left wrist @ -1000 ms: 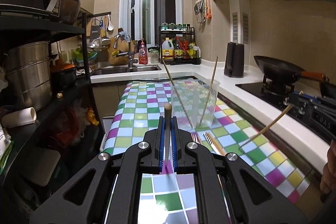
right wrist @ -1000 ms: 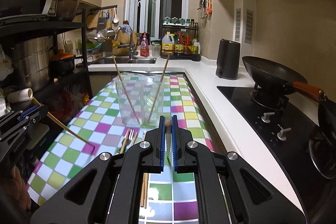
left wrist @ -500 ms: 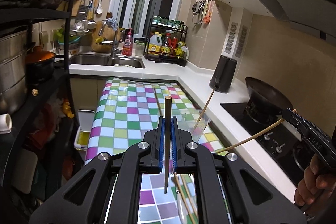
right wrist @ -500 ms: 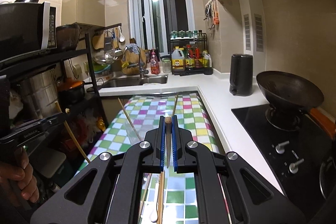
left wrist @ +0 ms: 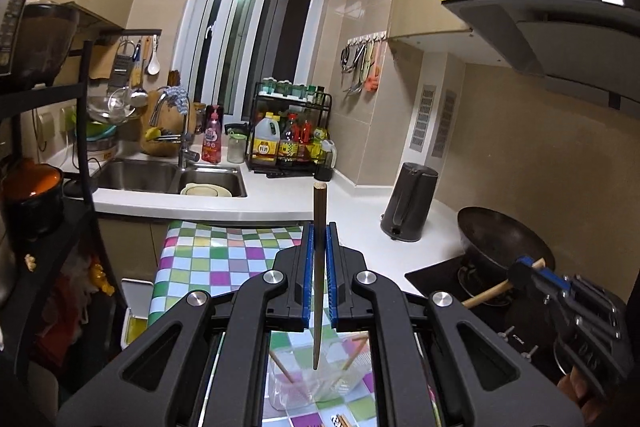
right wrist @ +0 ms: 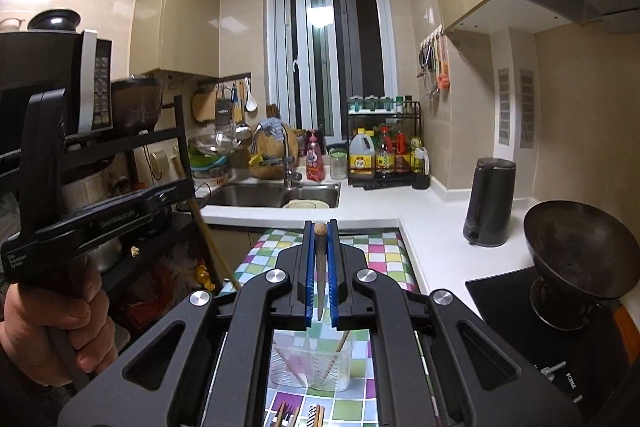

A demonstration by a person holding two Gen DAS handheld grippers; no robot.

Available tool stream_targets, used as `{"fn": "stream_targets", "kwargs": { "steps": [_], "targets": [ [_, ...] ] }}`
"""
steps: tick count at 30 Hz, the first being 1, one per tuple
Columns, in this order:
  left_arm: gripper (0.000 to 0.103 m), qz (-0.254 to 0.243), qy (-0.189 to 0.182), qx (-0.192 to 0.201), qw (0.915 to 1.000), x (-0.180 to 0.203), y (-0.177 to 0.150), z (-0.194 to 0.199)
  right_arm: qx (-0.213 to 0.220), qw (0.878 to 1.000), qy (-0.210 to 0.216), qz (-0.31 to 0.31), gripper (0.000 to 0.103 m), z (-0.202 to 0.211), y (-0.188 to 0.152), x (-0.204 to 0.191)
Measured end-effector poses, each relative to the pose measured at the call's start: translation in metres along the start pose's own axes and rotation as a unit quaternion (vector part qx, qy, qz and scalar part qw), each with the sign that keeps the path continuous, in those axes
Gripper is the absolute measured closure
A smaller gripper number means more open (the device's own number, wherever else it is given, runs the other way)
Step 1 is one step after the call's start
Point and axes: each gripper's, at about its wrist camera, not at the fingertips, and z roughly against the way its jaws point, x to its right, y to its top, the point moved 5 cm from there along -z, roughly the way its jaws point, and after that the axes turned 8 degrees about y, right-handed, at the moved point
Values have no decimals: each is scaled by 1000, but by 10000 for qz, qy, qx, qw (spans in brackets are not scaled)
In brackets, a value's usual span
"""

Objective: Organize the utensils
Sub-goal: 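Lift both chopsticks and carry them over the clear container, then open both tools to release the chopsticks into the container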

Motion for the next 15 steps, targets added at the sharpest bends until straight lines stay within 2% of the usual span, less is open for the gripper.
{"fn": "stream_targets", "kwargs": {
  "steps": [6,10,15],
  "targets": [
    [97,-243,82,-713,9971,5,-48,-66,-549,9984,20,-168,97,-47,-46,14],
    [97,-347,32,-1113,9932,3,-79,-86,-845,9961,54,-251,97,-64,-70,21],
    [97,-386,45,-1413,9892,0,-96,-98,-1156,9925,98,-373,96,-76,-88,25]
  ]
}}
